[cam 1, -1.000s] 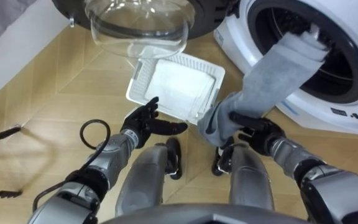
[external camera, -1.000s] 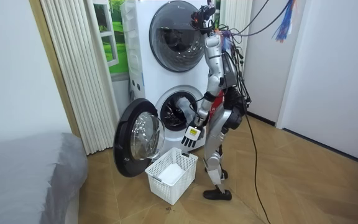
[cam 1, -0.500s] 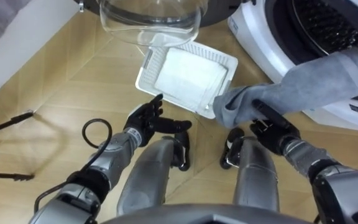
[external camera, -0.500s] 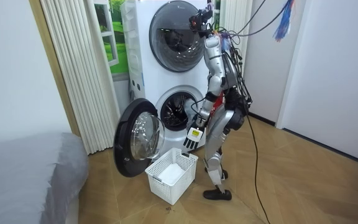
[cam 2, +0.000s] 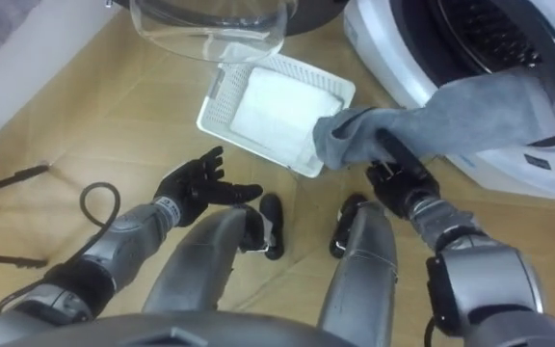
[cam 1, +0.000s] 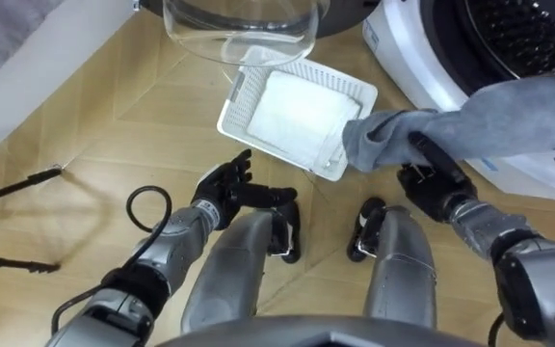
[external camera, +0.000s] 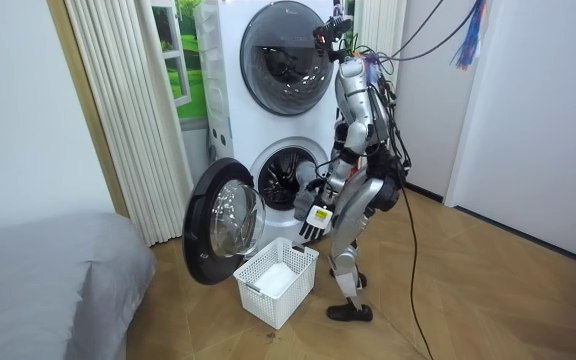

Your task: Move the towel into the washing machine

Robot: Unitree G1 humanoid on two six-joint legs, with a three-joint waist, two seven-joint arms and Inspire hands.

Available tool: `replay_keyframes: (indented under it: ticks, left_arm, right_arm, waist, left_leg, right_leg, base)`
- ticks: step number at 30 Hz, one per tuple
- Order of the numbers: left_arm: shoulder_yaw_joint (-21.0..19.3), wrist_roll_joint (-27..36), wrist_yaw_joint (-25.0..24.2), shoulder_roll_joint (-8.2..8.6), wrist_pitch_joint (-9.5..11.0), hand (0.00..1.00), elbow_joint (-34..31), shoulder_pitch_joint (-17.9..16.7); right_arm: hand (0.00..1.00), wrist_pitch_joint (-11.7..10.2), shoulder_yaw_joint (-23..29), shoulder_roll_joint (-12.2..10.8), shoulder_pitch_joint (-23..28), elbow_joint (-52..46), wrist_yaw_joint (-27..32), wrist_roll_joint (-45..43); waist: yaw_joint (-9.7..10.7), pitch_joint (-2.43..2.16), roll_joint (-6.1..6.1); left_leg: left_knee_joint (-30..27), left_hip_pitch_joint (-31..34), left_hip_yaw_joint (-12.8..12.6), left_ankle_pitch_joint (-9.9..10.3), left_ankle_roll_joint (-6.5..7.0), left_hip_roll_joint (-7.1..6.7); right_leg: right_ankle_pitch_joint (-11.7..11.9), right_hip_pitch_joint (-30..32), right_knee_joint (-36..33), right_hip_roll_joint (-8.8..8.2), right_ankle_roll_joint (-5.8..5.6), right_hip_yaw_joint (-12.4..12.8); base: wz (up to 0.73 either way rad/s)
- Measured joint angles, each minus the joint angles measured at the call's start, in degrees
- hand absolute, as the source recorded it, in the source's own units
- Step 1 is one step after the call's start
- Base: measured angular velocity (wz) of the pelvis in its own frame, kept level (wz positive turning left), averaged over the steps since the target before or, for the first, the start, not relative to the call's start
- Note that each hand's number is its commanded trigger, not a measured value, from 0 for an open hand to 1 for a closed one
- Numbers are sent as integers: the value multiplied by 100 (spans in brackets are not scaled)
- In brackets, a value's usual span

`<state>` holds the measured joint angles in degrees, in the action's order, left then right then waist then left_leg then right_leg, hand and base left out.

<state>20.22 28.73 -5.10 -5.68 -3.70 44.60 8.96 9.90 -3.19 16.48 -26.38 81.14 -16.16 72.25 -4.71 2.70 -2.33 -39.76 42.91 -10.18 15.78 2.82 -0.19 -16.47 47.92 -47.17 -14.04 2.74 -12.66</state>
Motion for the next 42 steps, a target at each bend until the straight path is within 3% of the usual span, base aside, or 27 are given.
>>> replay_keyframes:
  ticks: [7, 12, 22, 32, 33, 34, 39, 42]
  left_arm:
    - [12, -13, 148, -370, 6, 0, -225, -108]
    - [0, -18, 260, -422, 3, 0, -384, -168]
    - [-110, -19, 451, -427, 53, 0, -654, -175]
    - [-105, -93, 627, -421, 121, 0, -652, -227]
    - [-105, -90, 634, -421, 122, 0, -653, -243]
    - [-103, -91, 673, -420, 123, 0, -653, -250]
    - [-85, -92, 816, -390, 173, 0, -678, -263]
    - [-85, -95, 877, -373, 180, 0, -681, -264]
  right_arm:
    - [100, 323, 18, 66, -498, -139, 191, -2]
    - [100, 355, 318, 205, -785, -353, 486, -4]
    - [100, 352, 893, 223, -1177, -827, 1233, 429]
    - [100, 239, 1258, 363, -1317, -1020, 2170, 869]
    - [55, 202, 1340, 364, -1332, -1020, 2337, 869]
    - [0, 128, 1355, 369, -1363, -1020, 2497, 873]
    - [0, -193, 1617, 378, -1412, -1026, 3216, 1157]
    - [0, -650, 2047, 440, -1423, -1030, 3732, 1337]
  waist:
    - [236, -8, 421]
    - [302, -7, 459]
    - [573, -1, 598]
    - [651, 2, 597]
    - [642, 3, 595]
    - [642, 5, 592]
    - [636, 12, 573]
    - [655, 8, 544]
  left_leg:
    - [-17, 10, -49, -2, 15, 42]
    - [-46, 51, -54, 8, 79, 17]
    - [-25, 51, -61, -3, 145, -54]
    - [-37, 52, -81, 1, 176, -56]
    - [3, 52, -88, 5, 182, -57]
    - [14, 52, -95, 4, 184, -57]
    - [48, 52, -146, 2, 187, -47]
    - [97, 55, -160, 2, 187, -41]
  right_leg:
    - [32, 9, 24, -2, 7, -13]
    - [51, 15, 34, -62, -38, -76]
    - [39, 0, 44, -151, -110, -82]
    - [-4, -82, 47, -169, -169, -175]
    - [-7, -83, 50, -175, -173, -178]
    - [-14, -83, 51, -177, -179, -180]
    - [-51, -83, 70, -195, -189, -246]
    - [-69, -101, 126, -193, -193, -293]
  base:
    - [-3]
    - [4]
    - [3]
    - [6]
    - [5]
    - [5]
    - [3]
    - [3]
